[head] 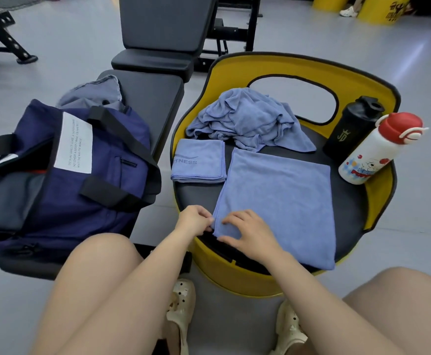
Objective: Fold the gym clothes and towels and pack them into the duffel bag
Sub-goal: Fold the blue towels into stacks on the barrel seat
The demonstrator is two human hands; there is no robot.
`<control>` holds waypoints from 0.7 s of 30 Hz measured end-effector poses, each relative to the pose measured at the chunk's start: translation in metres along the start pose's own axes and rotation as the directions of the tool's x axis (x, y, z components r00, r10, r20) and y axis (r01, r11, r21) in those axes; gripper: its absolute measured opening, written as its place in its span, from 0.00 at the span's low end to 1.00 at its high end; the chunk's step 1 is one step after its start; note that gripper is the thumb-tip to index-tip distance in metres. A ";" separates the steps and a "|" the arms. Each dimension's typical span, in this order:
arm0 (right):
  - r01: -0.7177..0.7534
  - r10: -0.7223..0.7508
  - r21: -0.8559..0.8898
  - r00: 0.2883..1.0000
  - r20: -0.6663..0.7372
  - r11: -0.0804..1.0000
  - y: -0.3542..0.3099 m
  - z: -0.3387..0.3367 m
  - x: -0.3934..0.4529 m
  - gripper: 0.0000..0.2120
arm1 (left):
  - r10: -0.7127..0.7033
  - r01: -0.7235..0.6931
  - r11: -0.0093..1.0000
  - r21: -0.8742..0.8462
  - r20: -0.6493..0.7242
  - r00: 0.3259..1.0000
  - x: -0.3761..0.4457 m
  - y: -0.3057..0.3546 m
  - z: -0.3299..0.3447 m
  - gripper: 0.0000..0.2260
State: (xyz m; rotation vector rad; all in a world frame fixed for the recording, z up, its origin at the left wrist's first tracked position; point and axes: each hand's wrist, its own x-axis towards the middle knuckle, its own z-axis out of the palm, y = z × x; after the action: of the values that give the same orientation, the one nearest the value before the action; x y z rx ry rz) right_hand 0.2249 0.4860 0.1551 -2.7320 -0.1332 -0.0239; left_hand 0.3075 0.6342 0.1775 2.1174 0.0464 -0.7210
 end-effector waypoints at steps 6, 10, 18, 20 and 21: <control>0.033 -0.042 -0.087 0.994 -0.103 0.996 -0.010 0.003 -0.011 0.13 | -0.042 0.041 0.978 -0.204 -0.002 0.999 -0.015 -0.014 0.010 0.06; -0.262 0.266 0.046 0.958 -0.108 0.964 -0.020 -0.001 -0.007 0.10 | -0.038 0.036 0.971 -0.235 -0.005 0.999 -0.020 -0.020 0.011 0.07; -0.188 0.190 0.039 0.978 -0.085 0.981 -0.028 0.012 -0.013 0.09 | -0.064 0.069 0.957 -0.283 0.027 0.998 -0.026 -0.028 0.012 0.07; -0.125 0.127 0.027 0.989 -0.081 0.992 -0.022 0.016 -0.017 0.09 | -0.064 0.078 0.956 -0.283 0.060 0.996 -0.027 -0.028 0.013 0.06; -0.095 0.098 0.039 0.992 -0.074 0.995 -0.020 0.017 -0.019 0.09 | -0.072 0.096 0.951 -0.293 0.090 0.993 -0.028 -0.028 0.013 0.04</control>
State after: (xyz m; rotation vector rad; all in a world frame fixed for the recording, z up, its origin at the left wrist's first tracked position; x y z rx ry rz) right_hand 0.2045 0.5091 0.1466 -2.6944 0.0203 -0.0974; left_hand 0.2699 0.6479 0.1650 1.8066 0.1924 -0.7944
